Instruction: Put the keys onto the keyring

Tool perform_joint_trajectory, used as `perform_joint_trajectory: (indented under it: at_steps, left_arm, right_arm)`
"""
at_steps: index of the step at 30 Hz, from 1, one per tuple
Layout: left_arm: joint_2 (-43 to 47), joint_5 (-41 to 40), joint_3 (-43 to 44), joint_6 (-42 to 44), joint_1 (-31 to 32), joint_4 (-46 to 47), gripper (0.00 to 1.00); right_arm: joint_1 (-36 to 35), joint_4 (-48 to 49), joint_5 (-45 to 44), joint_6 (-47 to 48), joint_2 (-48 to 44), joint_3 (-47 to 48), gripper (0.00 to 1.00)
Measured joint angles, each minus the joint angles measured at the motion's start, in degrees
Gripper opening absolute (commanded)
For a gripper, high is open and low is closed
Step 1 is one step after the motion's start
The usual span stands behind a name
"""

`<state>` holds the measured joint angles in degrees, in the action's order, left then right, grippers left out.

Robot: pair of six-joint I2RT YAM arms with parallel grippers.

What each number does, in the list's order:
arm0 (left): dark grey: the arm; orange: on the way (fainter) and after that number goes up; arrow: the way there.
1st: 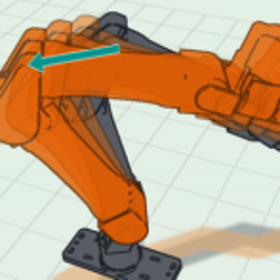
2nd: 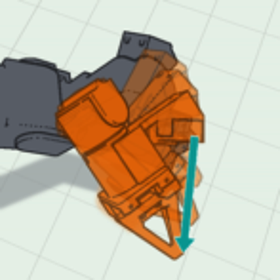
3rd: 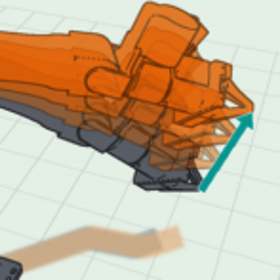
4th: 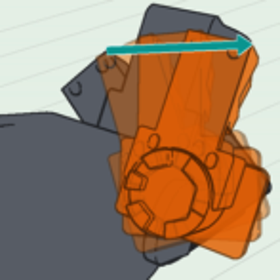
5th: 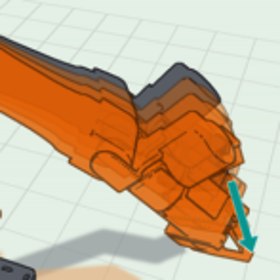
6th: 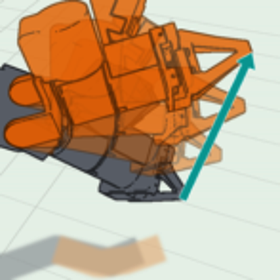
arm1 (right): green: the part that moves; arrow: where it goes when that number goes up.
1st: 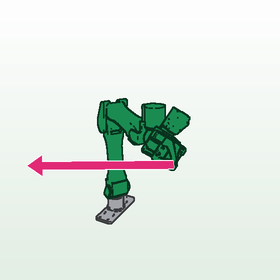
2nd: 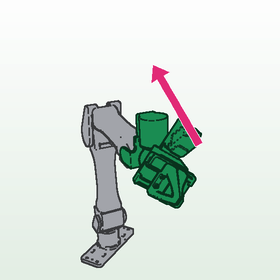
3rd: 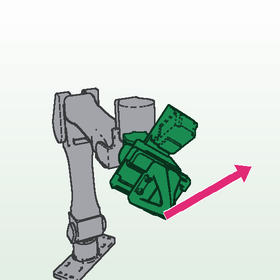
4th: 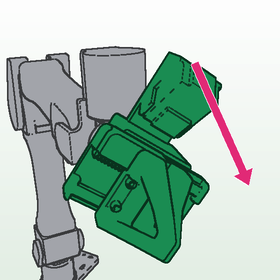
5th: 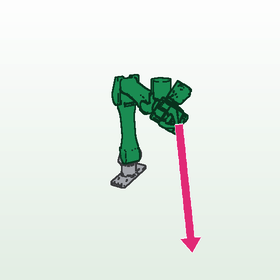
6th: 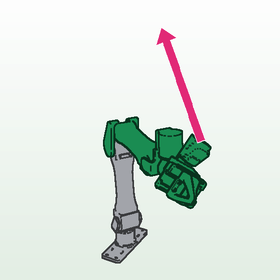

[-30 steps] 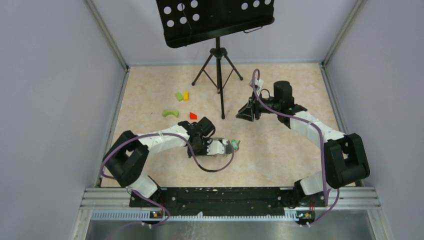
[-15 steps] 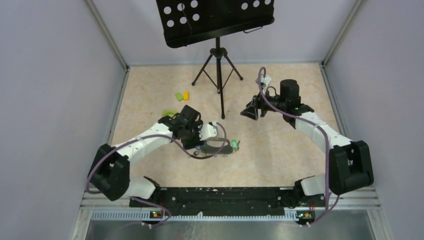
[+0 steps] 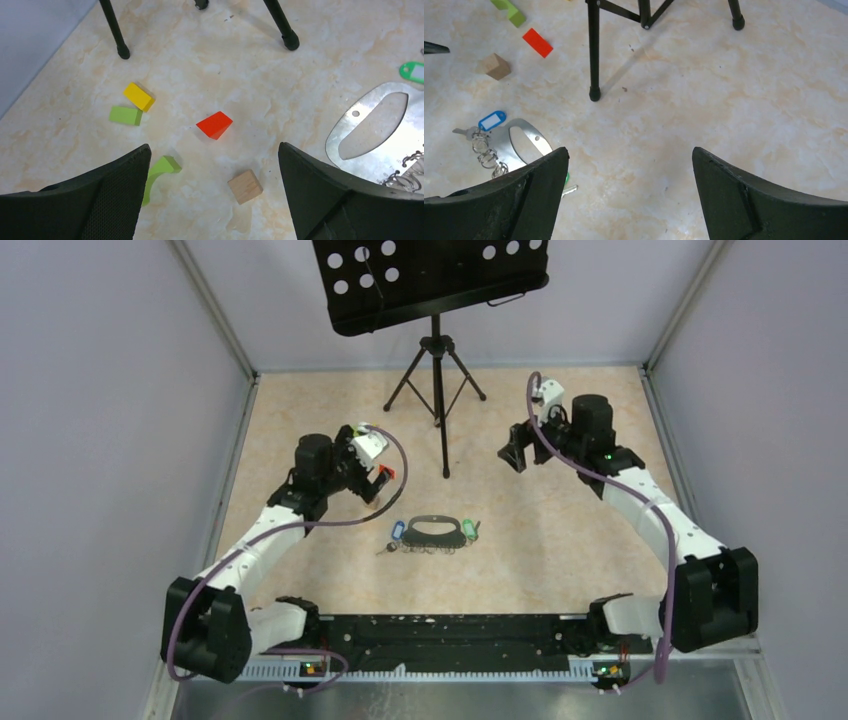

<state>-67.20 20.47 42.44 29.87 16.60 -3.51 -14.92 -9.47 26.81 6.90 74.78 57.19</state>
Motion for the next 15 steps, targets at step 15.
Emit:
perform_joint_trajectory:
  at_steps: [15]
  left_arm:
    - [6.5, 3.1, -5.9, -18.1, -8.1, 17.3, 0.99]
  right_arm:
    - [0.1, 5.2, -8.0, -3.6, -14.8, -10.1, 0.93]
